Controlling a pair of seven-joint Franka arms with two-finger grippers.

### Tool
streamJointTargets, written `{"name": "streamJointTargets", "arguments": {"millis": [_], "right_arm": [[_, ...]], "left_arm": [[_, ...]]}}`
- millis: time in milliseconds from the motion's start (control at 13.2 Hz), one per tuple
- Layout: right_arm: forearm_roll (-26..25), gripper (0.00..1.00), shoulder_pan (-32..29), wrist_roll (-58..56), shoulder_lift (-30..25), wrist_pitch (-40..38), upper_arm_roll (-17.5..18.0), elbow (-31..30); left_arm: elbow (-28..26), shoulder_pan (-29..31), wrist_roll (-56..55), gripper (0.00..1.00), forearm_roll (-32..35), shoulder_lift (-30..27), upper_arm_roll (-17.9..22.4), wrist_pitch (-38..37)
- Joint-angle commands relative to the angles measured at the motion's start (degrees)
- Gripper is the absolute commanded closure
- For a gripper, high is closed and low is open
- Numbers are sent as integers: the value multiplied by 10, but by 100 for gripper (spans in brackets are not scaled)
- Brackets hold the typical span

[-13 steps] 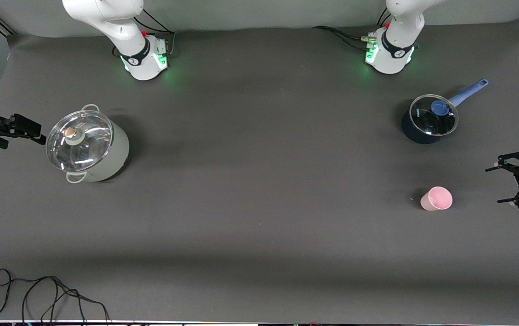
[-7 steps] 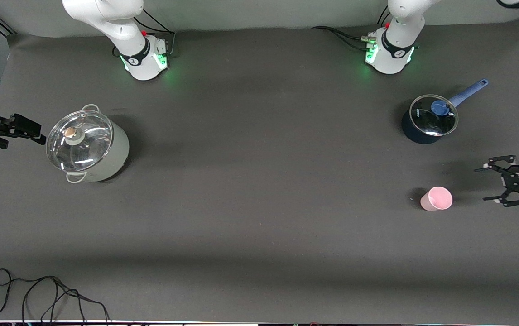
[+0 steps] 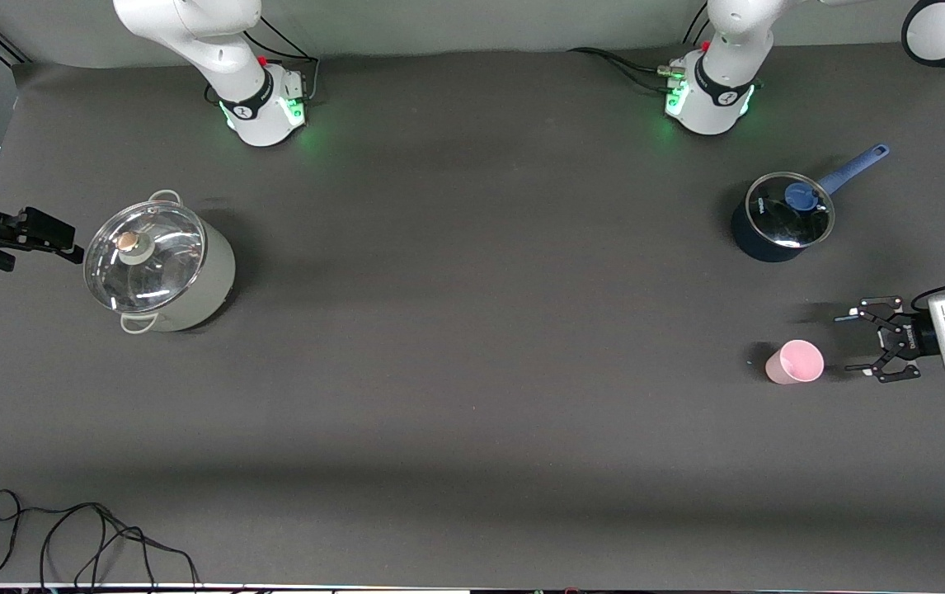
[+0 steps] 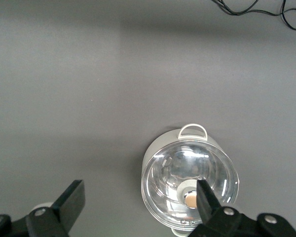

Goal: Transfer pink cup from left to right arm
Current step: 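Move the left gripper down beside the pink cup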

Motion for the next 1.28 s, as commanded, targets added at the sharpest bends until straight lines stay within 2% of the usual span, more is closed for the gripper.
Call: {"name": "streamJointTargets", "arguments": {"millis": [0,226,604,1208], "right_arm": [[-1,0,2,9,2,-6,-1,7],[-1,0,2,9,2,-6,-1,7],[-1,0,2,9,2,-6,-1,7],[-1,0,2,9,2,-6,-1,7]], "left_arm": [[17,5,58,2,-26,30,-3,-7],[44,5,86,2,-42,59,-5,-13],[44,-5,110,1,-118,81,-5,-7],[45,-11,129,1,-143,112,-34,4]]}}
